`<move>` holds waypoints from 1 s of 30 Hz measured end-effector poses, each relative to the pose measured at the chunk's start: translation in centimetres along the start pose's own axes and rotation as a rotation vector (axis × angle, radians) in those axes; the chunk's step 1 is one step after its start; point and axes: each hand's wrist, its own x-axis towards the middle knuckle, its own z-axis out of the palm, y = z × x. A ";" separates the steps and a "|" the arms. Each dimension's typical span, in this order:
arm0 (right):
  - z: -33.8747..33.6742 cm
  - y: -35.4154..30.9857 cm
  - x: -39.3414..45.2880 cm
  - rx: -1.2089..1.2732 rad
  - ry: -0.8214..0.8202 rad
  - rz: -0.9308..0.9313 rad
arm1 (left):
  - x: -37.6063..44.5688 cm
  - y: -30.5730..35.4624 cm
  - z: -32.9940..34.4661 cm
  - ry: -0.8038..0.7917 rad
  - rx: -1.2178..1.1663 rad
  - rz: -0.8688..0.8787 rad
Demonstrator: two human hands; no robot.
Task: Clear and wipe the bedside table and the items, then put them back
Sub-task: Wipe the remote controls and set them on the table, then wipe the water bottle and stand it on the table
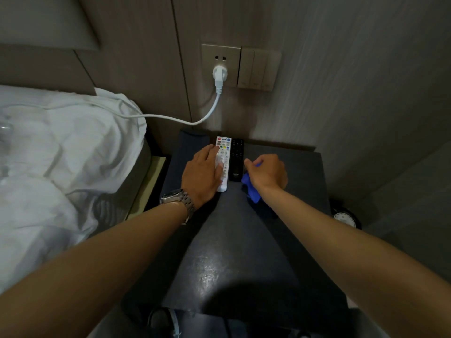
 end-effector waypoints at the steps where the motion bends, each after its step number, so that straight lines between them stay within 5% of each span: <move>1: -0.4 -0.3 -0.5 0.001 0.010 -0.003 | -0.3 0.0 -0.5 0.024 0.006 -0.008; 13: 0.4 -5.5 -10.2 0.102 -0.085 -0.188 | -7.4 -3.3 -8.3 0.169 -0.041 -0.120; 30: 13.1 -20.3 -22.2 0.149 -0.484 -0.426 | -14.5 -16.8 -21.6 0.497 0.134 -0.424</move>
